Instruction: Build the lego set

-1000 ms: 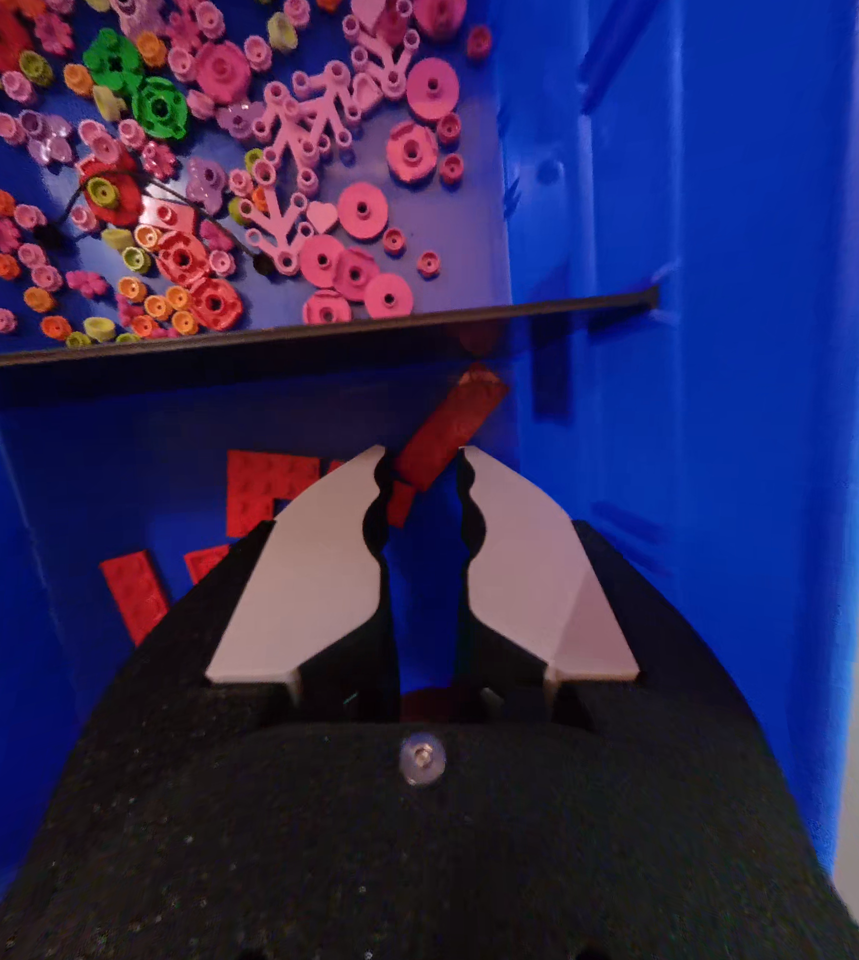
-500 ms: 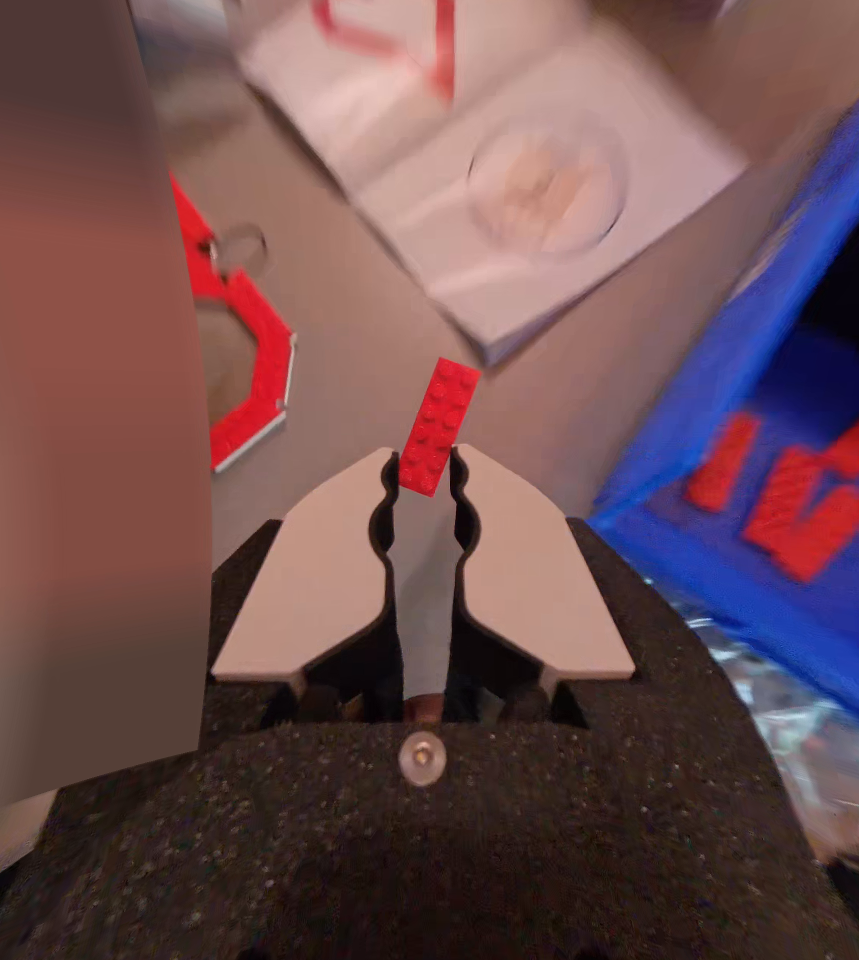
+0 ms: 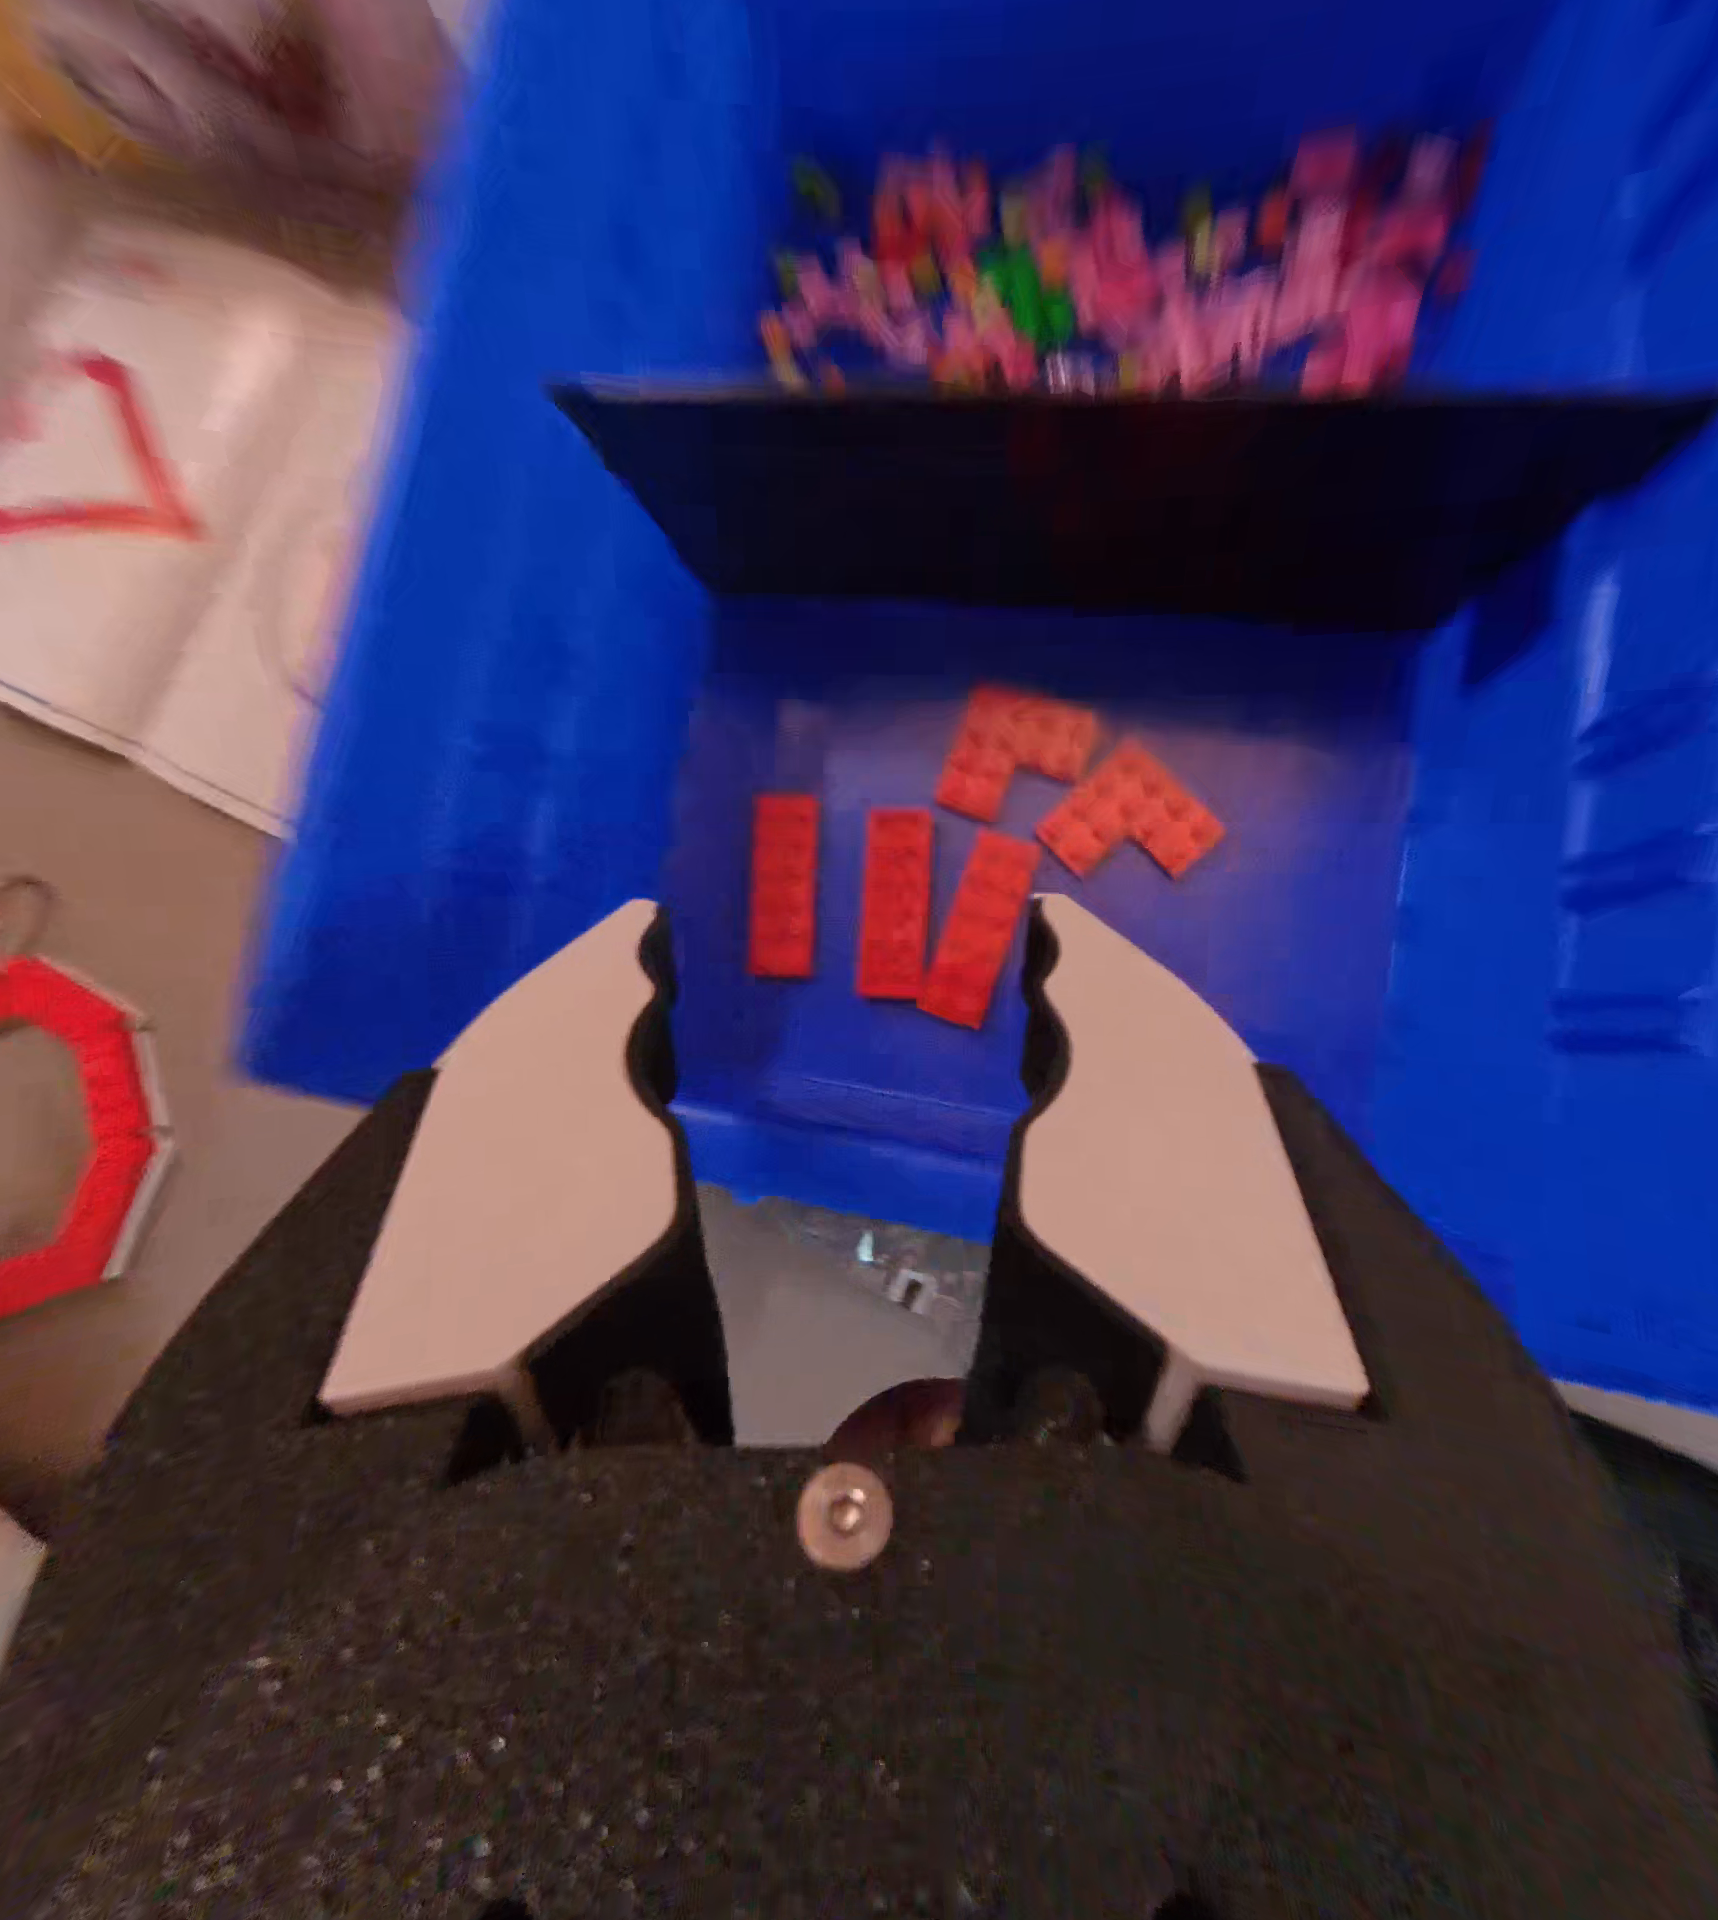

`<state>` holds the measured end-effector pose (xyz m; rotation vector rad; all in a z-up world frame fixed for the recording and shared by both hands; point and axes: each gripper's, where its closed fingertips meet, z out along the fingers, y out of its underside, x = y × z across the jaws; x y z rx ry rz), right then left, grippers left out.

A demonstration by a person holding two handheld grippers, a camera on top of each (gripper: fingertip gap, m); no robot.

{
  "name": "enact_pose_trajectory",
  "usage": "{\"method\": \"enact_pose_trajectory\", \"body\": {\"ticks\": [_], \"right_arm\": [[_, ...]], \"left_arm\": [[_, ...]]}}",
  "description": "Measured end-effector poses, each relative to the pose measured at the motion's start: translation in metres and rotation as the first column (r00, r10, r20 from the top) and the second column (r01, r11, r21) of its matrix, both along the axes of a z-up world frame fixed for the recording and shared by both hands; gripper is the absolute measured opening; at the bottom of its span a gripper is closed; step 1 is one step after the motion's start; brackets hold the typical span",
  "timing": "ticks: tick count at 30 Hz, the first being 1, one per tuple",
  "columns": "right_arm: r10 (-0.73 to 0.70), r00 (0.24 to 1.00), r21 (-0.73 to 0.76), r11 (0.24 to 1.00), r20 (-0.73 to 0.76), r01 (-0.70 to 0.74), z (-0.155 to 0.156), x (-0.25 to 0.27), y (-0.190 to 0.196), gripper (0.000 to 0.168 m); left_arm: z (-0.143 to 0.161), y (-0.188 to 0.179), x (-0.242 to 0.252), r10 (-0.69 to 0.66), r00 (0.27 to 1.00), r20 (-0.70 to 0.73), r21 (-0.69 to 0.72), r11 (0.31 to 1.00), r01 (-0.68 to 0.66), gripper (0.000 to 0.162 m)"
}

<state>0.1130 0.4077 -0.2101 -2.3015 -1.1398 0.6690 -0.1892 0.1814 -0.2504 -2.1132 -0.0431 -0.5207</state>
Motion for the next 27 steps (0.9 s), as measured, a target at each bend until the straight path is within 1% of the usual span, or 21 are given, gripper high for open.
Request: {"method": "enact_pose_trajectory", "body": {"ticks": [1,2,3,4,5,7,9,10,11,12,15,17,18,20,22,23,24,25,26,27], "right_arm": [[-0.011,0.997,-0.043,0.999,0.078,0.015,-0.021,0.003,0.004,0.071],[-0.031,0.988,-0.053,0.998,0.149,0.039,-0.037,0.007,0.010,0.074],[-0.055,0.983,-0.033,0.998,0.174,0.062,-0.045,0.006,0.016,0.070],[-0.070,0.980,-0.032,0.996,0.184,0.077,-0.049,0.004,0.019,0.062],[-0.066,0.974,-0.038,0.996,0.215,0.076,-0.054,0.004,0.019,0.062],[-0.034,0.946,-0.025,0.999,0.323,0.045,-0.064,0.009,0.017,0.061],[-0.011,0.924,-0.051,0.998,0.382,0.033,-0.069,0.011,0.014,0.060],[-0.004,0.914,-0.045,0.999,0.405,0.025,-0.070,0.011,0.015,0.053],[0.012,0.914,-0.037,0.999,0.405,0.003,-0.070,0.009,0.016,0.033],[0.028,0.916,-0.022,1.000,0.400,-0.021,-0.069,0.006,0.018,0.019],[0.046,0.938,0.010,0.999,0.343,-0.053,-0.067,0.002,0.019,0.017],[0.036,0.968,0.067,0.996,0.250,-0.054,-0.054,-0.002,0.019,0.017],[0.021,0.981,0.119,0.992,0.192,-0.044,-0.040,-0.004,0.019,0.017],[0.019,0.999,0.221,0.975,0.026,-0.024,0.002,-0.013,0.009,0.017],[0.129,0.978,0.290,0.954,-0.163,-0.078,0.053,-0.030,-0.027,0.016],[0.204,0.954,0.312,0.941,-0.221,-0.129,0.072,-0.038,-0.050,0.016],[0.275,0.929,0.325,0.927,-0.247,-0.188,0.084,-0.045,-0.073,0.016],[0.330,0.911,0.322,0.915,-0.249,-0.243,0.089,-0.050,-0.094,0.016],[0.370,0.901,0.301,0.906,-0.227,-0.297,0.085,-0.054,-0.112,0.016],[0.400,0.897,0.265,0.900,-0.188,-0.346,0.075,-0.057,-0.128,0.016]], "left_arm": [[0.000,0.000,0.000,0.000,1.000,0.002,-0.002,1.000,0.000,0.022],[0.000,0.000,0.000,0.001,1.000,0.004,-0.004,1.000,-0.001,0.022],[0.000,0.000,-0.001,0.003,1.000,0.006,-0.004,1.000,-0.003,0.022],[0.000,0.000,-0.001,0.006,1.000,0.007,-0.002,1.000,-0.005,0.022],[0.000,0.000,-0.001,0.008,1.000,0.008,-0.001,1.000,-0.008,0.022],[0.000,0.000,-0.002,0.008,1.000,0.015,-0.003,1.000,-0.008,0.022],[0.000,0.000,-0.002,0.008,1.000,0.020,-0.006,1.000,-0.008,0.022],[0.000,0.000,-0.001,0.007,1.000,0.021,-0.007,1.000,-0.007,0.022],[-0.001,0.000,-0.001,0.006,1.000,0.020,-0.009,1.000,-0.006,0.022],[-0.001,0.000,-0.001,0.004,1.000,0.017,-0.011,1.000,-0.004,0.022],[-0.002,0.000,0.000,0.002,1.000,0.007,-0.015,1.000,-0.002,0.022],[-0.003,0.000,0.001,-0.001,1.000,0.003,-0.019,1.000,0.001,0.022],[-0.003,0.000,0.001,-0.001,1.000,0.003,-0.022,1.000,0.001,0.022],[-0.003,0.000,0.001,-0.001,1.000,0.008,-0.026,1.000,0.001,0.022],[-0.004,0.000,0.000,0.000,1.000,0.009,-0.028,1.000,0.000,0.022],[-0.004,0.000,0.000,0.000,1.000,0.008,-0.028,1.000,0.000,0.022],[-0.004,0.000,0.001,-0.002,1.000,0.006,-0.030,1.000,0.002,0.022],[-0.005,0.000,0.001,-0.004,1.000,0.005,-0.034,0.999,0.004,0.022],[-0.005,0.000,0.002,-0.007,1.000,0.004,-0.039,0.999,0.007,0.022],[-0.006,0.000,0.003,-0.010,1.000,0.000,-0.044,0.999,0.010,0.022]]}}
